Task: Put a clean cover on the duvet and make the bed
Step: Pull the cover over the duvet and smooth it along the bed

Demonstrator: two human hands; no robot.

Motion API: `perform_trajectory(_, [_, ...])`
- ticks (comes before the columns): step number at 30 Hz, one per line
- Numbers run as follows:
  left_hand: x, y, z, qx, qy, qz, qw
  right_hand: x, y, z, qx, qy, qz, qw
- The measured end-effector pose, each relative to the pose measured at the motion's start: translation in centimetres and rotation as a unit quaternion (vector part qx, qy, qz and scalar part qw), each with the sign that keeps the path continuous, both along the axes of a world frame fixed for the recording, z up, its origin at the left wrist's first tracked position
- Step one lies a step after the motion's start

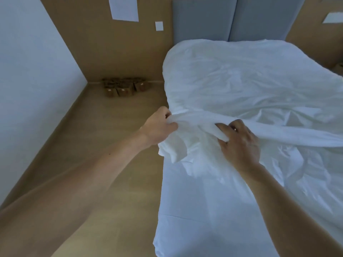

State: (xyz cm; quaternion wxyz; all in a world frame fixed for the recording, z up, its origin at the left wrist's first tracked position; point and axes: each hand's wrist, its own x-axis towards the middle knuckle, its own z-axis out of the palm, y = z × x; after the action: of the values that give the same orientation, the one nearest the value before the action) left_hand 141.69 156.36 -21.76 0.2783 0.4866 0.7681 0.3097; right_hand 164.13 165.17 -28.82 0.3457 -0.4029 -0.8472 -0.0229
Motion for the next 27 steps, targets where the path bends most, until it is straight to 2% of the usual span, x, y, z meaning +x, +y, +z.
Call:
perform_trajectory(3, [1.2,1.3,2.1,-0.006,-0.022,-0.018,1.0,-0.1,3.7,3.9,0.057,-0.003,0.102,0.993])
perform_trajectory(5, [1.9,2.1,3.5,0.005,-0.063,-0.006,0.998,-1.6,5.1,5.5,0.105,-0.013,0.187,0.977])
perform_trajectory(8, [1.6,2.7,5.0,-0.024,-0.072,-0.025,0.997,-3.8,7.4,5.8,0.13,-0.069,0.286,0.947])
perform_trajectory(11, [-0.1,3.2,5.4,-0.061,-0.021,-0.022,0.998,-5.3,9.1,5.4,0.1,-0.136,0.354,0.92])
perform_trajectory(13, [-1.1,4.1,4.9,-0.088,0.076,0.006,0.993,-6.0,9.4,5.7,0.073,-0.171,0.37,0.91])
perform_trajectory(16, [-2.0,6.1,4.0,-0.125,0.3,0.066,0.943,-7.4,10.6,6.9,0.075,-0.211,0.335,0.915])
perform_trajectory(18, [-3.4,7.5,3.3,-0.08,0.363,0.101,0.923,-8.4,11.6,8.2,0.082,-0.234,0.282,0.927])
perform_trajectory(20, [-5.4,9.2,2.4,-0.03,0.367,0.116,0.922,-9.4,12.3,9.6,0.094,-0.259,0.233,0.933])
perform_trajectory(24, [-8.6,11.9,2.2,-0.113,0.353,0.065,0.926,-12.1,14.1,11.1,0.113,-0.28,0.141,0.943])
perform_trajectory(25, [-9.4,12.5,2.1,-0.122,0.314,0.051,0.94,-13.0,14.5,11.1,0.102,-0.299,0.116,0.942])
perform_trajectory(27, [-11.3,13.9,1.5,-0.09,0.175,0.022,0.98,-14.7,15.2,11.1,0.085,-0.342,0.078,0.933])
